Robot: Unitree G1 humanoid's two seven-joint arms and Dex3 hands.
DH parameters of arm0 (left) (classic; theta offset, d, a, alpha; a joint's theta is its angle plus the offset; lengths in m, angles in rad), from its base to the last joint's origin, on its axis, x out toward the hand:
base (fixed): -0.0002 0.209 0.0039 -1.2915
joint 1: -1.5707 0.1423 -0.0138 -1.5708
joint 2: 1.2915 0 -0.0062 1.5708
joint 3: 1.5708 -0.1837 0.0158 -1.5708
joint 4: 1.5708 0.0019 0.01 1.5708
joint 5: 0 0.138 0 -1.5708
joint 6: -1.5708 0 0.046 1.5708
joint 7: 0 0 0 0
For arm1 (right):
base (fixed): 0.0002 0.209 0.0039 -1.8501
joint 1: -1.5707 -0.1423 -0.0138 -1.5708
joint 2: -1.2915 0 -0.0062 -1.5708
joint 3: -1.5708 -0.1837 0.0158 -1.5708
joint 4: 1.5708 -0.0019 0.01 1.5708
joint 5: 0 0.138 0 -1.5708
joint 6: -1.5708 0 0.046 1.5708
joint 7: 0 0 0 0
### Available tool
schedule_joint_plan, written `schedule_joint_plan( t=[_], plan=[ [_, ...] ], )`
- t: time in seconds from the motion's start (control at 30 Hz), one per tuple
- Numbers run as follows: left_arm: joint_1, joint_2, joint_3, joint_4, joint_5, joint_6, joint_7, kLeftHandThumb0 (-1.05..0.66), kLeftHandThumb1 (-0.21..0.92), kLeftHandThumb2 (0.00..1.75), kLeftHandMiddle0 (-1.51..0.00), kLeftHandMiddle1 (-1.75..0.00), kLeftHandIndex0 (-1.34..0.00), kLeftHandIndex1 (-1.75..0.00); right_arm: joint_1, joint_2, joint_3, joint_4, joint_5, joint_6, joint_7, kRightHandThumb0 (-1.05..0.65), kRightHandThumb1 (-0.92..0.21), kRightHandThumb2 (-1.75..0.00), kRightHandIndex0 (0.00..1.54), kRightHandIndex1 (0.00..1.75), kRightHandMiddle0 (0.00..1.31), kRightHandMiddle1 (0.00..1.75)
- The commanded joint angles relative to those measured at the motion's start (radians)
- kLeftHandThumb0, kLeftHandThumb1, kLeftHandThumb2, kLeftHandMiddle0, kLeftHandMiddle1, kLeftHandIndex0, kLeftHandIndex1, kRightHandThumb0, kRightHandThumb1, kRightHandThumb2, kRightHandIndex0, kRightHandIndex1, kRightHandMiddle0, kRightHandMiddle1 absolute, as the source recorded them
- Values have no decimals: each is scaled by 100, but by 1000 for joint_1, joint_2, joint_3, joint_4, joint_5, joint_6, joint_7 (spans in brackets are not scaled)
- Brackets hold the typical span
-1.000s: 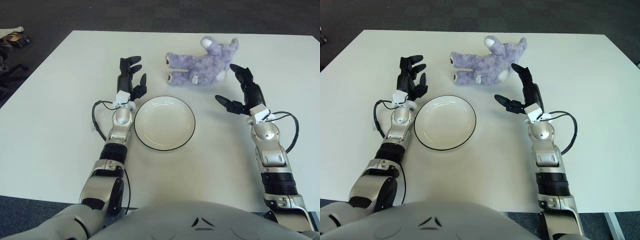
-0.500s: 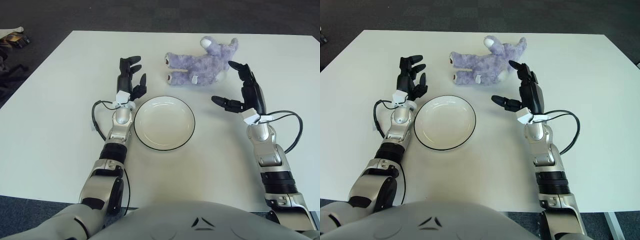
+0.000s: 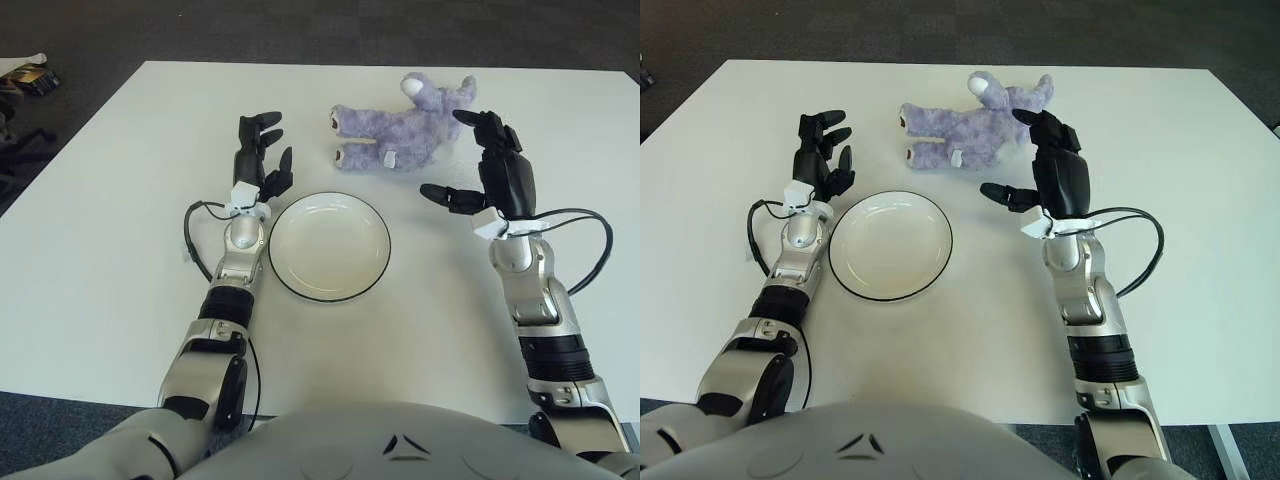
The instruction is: Put the doll into the plate.
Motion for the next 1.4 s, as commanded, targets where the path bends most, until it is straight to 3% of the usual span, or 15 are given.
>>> schedule_joint_plan(
  t=[0.0, 0.43, 0.83, 1.0, 1.37],
  plan=[
    [86, -6, -3, 36, -9, 16, -19, -63, 88, 60, -16, -90, 0, -124, -28, -27, 15, 2, -55, 17, -11, -65, -26, -88, 7, 39, 0, 67],
    [91, -8, -2, 25, -3, 12, -17, -62, 83, 66, -18, -92, 0, -126, -81, -84, 59, 55, -149, 20, -17, -63, -27, -90, 5, 37, 0, 58],
    [106, -15, -2, -22, -24, 62, -38, -58, 75, 74, -20, -96, 0, -128, -137, -104, 101, 65, -210, 107, 49, -62, -28, -90, 7, 37, 0, 57],
    [107, -9, -10, -26, 0, 32, -29, -55, 68, 80, -20, -102, 0, -128, -155, -112, 114, 77, -226, 131, 63, -64, -30, -87, 12, 47, 0, 57],
    [94, 15, -22, -1, 84, -53, 13, -55, 62, 83, -18, -103, 0, -119, -174, -120, 126, 100, -211, 130, 60, -67, -36, -83, 4, 65, 0, 58]
  ],
)
